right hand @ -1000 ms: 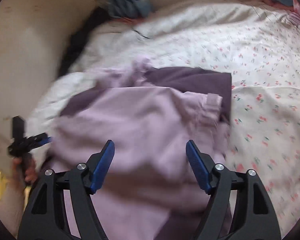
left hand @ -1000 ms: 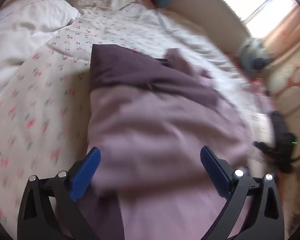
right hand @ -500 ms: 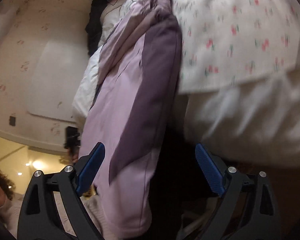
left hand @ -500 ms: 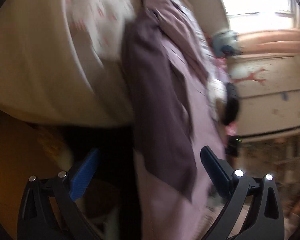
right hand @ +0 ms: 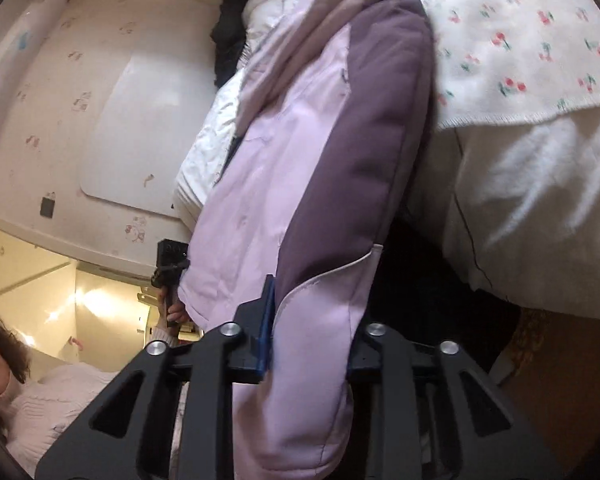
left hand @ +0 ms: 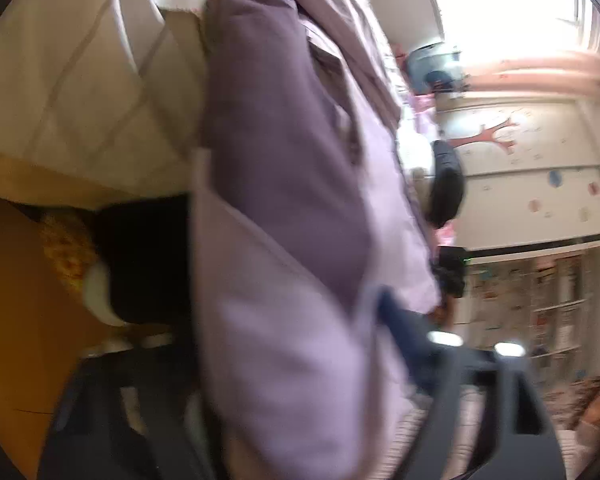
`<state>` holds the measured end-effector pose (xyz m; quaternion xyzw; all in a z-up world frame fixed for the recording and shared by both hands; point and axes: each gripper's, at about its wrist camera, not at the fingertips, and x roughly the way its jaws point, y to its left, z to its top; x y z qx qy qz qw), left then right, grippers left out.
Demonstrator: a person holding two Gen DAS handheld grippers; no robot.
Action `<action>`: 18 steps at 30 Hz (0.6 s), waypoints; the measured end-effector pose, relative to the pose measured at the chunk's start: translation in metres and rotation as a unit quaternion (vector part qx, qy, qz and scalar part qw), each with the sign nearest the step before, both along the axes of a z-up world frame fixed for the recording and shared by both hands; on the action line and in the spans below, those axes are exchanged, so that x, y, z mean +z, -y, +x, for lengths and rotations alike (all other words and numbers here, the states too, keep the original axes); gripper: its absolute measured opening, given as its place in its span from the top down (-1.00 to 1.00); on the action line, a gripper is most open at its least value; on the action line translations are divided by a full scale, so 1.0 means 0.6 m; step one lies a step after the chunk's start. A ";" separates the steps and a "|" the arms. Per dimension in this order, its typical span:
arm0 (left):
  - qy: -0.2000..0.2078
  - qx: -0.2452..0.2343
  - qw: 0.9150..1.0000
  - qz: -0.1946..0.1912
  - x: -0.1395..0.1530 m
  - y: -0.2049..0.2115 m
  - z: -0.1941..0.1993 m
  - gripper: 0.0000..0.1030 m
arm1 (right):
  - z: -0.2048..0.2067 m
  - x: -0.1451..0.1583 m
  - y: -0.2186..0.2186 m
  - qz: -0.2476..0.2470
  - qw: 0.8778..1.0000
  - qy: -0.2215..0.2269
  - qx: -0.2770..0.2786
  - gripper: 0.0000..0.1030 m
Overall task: Fold large clothes
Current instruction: 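Grasp the folded jacket edge with both grippers and lift it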
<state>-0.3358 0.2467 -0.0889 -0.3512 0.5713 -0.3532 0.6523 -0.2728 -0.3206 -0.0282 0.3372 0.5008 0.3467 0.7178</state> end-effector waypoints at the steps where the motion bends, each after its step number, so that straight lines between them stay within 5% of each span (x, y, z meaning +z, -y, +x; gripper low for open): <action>1: 0.007 0.005 1.000 0.000 0.005 0.002 -0.001 0.17 | 0.005 0.008 -0.006 0.009 1.000 0.012 0.000 0.62; 3: 0.034 0.021 0.999 -0.015 0.031 0.004 -0.009 0.59 | 0.007 0.033 -0.014 0.028 0.999 0.042 0.000 0.65; 6: 0.094 0.049 0.993 -0.059 0.096 -0.005 -0.026 0.67 | 0.007 0.071 -0.025 0.043 0.996 0.070 0.017 0.66; 11: 0.149 -0.004 0.987 -0.058 0.164 0.007 -0.055 0.66 | -0.020 0.093 -0.021 0.032 0.996 0.057 0.053 0.57; 14: 0.094 -0.038 0.994 -0.039 0.110 0.000 -0.057 0.41 | -0.027 0.027 -0.012 0.013 0.998 -0.018 0.063 0.17; 18: 0.018 -0.046 0.999 -0.023 0.013 0.004 -0.062 -0.29 | -0.047 -0.034 -0.012 0.060 0.995 -0.054 0.063 0.16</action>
